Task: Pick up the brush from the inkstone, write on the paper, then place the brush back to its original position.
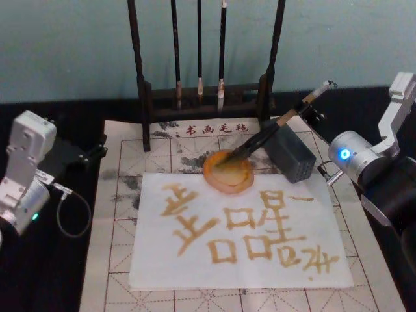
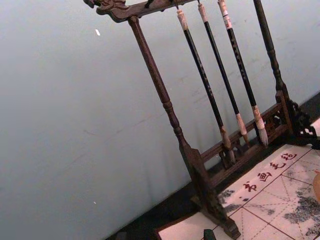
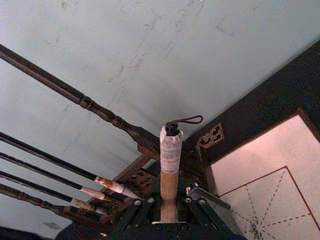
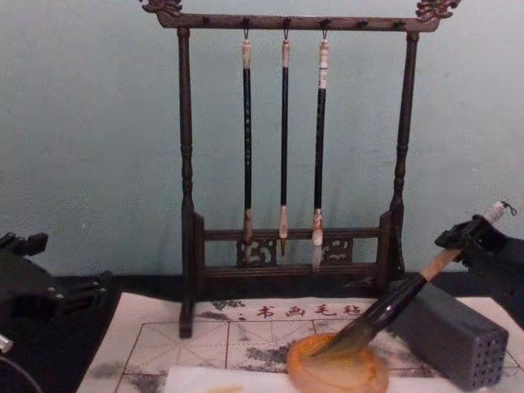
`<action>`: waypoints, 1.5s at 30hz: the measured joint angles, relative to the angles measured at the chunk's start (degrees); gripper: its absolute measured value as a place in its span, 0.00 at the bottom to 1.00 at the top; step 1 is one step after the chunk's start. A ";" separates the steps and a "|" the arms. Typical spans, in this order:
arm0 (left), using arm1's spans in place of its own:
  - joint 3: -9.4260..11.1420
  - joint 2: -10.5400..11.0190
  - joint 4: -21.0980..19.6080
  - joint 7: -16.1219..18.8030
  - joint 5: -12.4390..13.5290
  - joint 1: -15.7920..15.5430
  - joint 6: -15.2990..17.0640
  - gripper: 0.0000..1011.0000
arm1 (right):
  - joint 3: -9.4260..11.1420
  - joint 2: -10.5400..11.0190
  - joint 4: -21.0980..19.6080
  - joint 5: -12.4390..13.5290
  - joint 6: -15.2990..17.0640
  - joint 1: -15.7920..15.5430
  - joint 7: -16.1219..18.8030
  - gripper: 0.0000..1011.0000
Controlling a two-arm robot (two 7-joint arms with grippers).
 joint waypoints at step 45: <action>0.00 0.00 0.00 0.00 0.00 0.00 0.00 0.99 | -0.05 0.18 -0.21 -0.12 0.05 -0.15 0.14 0.99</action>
